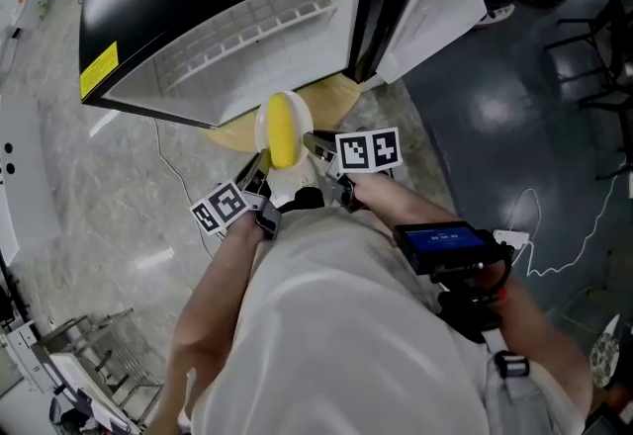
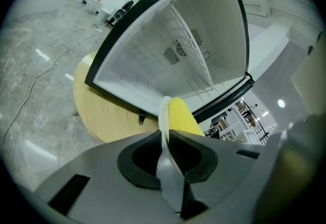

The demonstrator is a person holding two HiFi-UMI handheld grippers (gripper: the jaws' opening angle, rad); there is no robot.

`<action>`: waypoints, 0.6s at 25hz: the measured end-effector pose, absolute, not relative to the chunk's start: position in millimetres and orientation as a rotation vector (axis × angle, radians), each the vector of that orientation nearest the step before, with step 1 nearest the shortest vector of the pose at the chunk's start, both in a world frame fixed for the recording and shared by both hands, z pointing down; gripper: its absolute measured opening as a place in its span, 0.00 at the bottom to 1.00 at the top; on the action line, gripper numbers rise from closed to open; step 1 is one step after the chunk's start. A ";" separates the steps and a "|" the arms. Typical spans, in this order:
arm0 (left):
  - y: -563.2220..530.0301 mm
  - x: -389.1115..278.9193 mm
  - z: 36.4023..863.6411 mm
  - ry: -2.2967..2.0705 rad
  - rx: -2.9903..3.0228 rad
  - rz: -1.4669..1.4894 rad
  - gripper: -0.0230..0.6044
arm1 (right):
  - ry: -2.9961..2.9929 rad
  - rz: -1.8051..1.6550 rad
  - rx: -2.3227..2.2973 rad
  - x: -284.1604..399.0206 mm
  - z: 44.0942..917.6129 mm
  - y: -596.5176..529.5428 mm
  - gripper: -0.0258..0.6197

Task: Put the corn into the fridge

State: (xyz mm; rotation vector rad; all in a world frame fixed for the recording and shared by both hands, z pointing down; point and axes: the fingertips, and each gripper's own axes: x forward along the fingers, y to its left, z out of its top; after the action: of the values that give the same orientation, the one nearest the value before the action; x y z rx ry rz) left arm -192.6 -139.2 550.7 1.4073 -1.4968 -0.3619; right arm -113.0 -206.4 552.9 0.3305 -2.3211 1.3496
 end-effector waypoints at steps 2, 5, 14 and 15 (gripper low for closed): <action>-143.1 -197.5 551.3 -1.500 1.401 -0.368 0.11 | -2.318 1.334 0.323 -119.5 551.8 -210.1 0.13; -146.0 -192.6 549.6 -1.490 1.392 -0.375 0.11 | -2.300 1.327 0.336 -115.7 548.7 -213.1 0.13; -162.4 -215.6 565.7 -1.508 1.369 -0.366 0.11 | -2.284 1.312 0.325 -139.4 565.0 -229.9 0.13; -162.6 -215.9 564.8 -1.509 1.369 -0.365 0.11 | -2.284 1.310 0.325 -139.7 564.0 -230.0 0.13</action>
State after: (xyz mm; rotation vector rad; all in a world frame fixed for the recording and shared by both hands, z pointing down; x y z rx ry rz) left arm -215.9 -162.6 564.8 1.3691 -1.5090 -0.3654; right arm -139.7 -230.0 564.0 0.3253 -2.2842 1.3104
